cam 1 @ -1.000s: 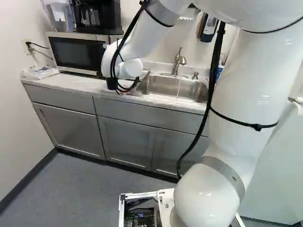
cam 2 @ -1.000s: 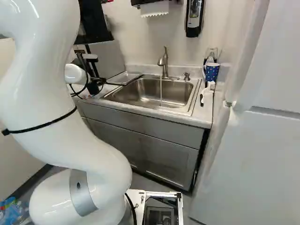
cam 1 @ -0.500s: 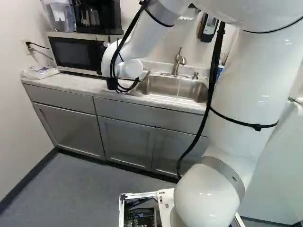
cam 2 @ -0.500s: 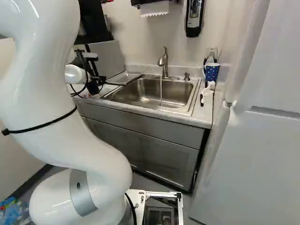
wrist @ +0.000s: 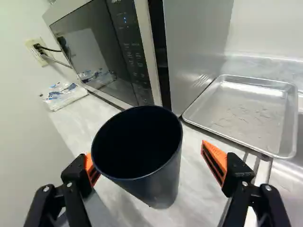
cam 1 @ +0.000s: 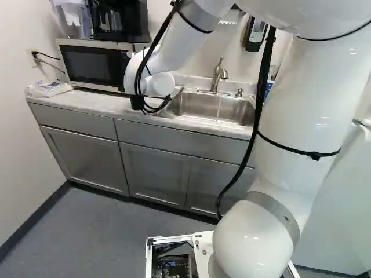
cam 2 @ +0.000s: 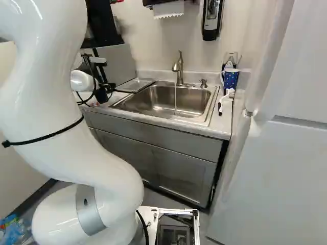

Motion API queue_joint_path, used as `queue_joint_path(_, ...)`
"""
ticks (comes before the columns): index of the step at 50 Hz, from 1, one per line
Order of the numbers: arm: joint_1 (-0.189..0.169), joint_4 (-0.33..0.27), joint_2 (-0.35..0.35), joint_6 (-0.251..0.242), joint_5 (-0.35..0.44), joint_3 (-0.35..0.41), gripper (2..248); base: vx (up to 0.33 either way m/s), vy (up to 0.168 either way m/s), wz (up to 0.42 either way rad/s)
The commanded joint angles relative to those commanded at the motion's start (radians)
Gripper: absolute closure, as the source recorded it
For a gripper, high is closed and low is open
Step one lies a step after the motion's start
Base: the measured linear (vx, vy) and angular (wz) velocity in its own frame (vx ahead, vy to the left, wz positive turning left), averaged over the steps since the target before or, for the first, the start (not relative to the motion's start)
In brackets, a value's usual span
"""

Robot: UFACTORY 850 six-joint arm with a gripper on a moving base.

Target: Rinse the cup and place it in the tray

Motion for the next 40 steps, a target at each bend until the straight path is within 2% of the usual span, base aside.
queue_joint_path(6, 0.0, 0.0, 0.0, -0.024, 0.0, 0.0, 3, 0.0, 0.0, 0.0)
queue_joint_path(18, 0.0, 0.0, 0.0, -0.138, 0.0, 0.0, 3, 0.0, 0.0, 0.0)
queue_joint_path(40, 0.0, 0.0, 0.0, -0.138, 0.0, 0.0, 3, 0.0, 0.0, 0.0)
